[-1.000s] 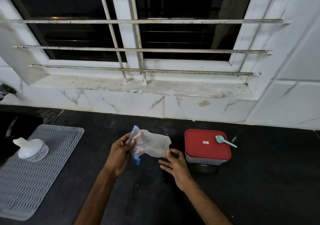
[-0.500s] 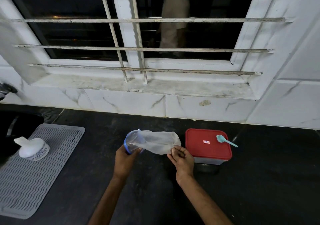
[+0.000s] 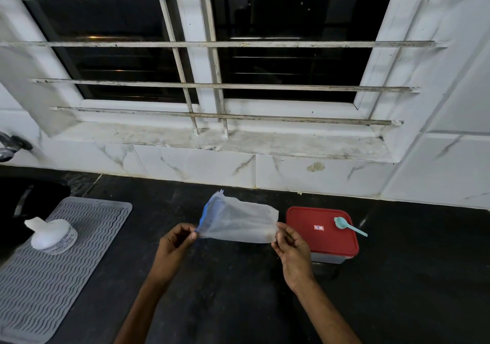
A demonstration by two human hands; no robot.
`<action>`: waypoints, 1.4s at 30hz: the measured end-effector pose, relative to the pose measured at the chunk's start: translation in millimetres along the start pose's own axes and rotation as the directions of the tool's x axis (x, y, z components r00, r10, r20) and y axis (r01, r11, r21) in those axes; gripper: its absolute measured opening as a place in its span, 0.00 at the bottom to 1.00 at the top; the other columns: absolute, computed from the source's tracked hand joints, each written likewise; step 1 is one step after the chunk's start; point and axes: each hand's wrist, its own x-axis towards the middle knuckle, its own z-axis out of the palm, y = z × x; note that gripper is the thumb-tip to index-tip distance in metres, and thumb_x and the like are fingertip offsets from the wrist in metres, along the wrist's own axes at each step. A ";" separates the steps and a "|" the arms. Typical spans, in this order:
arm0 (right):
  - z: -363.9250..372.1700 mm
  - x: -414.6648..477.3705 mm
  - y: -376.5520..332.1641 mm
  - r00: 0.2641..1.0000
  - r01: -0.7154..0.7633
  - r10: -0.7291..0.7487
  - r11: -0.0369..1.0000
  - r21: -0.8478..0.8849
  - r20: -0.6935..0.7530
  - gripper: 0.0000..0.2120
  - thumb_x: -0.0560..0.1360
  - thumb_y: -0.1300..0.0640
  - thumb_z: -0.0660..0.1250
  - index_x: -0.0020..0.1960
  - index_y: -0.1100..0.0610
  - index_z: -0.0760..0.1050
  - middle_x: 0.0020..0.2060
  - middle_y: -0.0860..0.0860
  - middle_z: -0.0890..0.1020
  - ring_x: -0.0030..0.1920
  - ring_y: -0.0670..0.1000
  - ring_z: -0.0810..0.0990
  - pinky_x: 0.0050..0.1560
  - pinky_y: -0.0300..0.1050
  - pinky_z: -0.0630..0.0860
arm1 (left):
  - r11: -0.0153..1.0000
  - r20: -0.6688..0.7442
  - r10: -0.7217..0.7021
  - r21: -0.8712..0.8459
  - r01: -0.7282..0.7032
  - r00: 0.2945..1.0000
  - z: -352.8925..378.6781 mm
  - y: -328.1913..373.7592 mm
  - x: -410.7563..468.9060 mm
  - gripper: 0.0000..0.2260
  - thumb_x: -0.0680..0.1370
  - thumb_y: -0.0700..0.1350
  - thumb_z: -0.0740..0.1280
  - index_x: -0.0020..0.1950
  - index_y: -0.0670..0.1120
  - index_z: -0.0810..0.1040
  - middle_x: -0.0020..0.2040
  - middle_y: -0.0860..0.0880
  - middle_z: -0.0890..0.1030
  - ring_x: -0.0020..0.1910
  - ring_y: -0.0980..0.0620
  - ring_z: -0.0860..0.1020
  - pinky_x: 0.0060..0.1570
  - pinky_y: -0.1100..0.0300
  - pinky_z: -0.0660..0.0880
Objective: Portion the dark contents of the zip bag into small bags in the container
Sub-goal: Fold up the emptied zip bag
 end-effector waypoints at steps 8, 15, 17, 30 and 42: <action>0.6 -1.7 5.9 0.994 0.092 -0.089 0.995 -0.037 0.064 0.14 0.76 0.68 0.65 0.58 0.58 0.80 0.44 0.50 0.80 0.46 0.46 0.78 0.48 0.40 0.78 | 1.000 -0.062 0.019 -0.014 -0.020 0.998 22.1 20.8 9.1 0.03 0.76 0.35 0.69 0.48 0.38 0.82 0.43 0.43 0.85 0.42 0.51 0.83 0.41 0.61 0.79; -4.2 -0.7 1.7 0.960 0.214 -0.166 0.955 -0.207 0.226 0.14 0.74 0.69 0.67 0.56 0.58 0.81 0.54 0.52 0.84 0.53 0.48 0.81 0.51 0.39 0.77 | 0.994 -0.328 -0.064 -0.109 0.029 0.942 24.3 12.8 20.3 0.10 0.81 0.35 0.61 0.43 0.36 0.80 0.32 0.50 0.79 0.32 0.58 0.74 0.31 0.68 0.73; -3.9 -2.6 5.2 0.943 0.259 -0.181 0.925 -0.277 0.278 0.13 0.73 0.69 0.69 0.54 0.57 0.83 0.53 0.52 0.84 0.57 0.49 0.81 0.54 0.39 0.77 | 0.991 -0.332 -0.078 -0.126 0.038 0.940 26.2 13.7 20.4 0.11 0.82 0.38 0.60 0.44 0.36 0.78 0.33 0.50 0.79 0.32 0.57 0.75 0.31 0.67 0.73; -15.5 -6.2 7.6 0.933 0.320 -0.225 0.875 -0.364 0.280 0.11 0.69 0.72 0.71 0.49 0.61 0.83 0.48 0.53 0.86 0.51 0.50 0.83 0.51 0.38 0.78 | 0.997 -0.338 0.038 0.081 -0.012 0.940 22.9 15.3 15.5 0.09 0.80 0.40 0.64 0.45 0.43 0.83 0.37 0.44 0.84 0.35 0.50 0.81 0.36 0.54 0.79; -24.5 -2.5 5.6 0.939 0.311 -0.173 0.794 -0.521 0.298 0.11 0.72 0.69 0.70 0.52 0.58 0.82 0.50 0.49 0.85 0.54 0.47 0.82 0.52 0.34 0.76 | 0.993 -0.083 0.033 -0.108 -0.042 0.996 14.0 29.3 16.3 0.10 0.82 0.38 0.60 0.50 0.38 0.80 0.42 0.38 0.82 0.40 0.44 0.79 0.42 0.54 0.77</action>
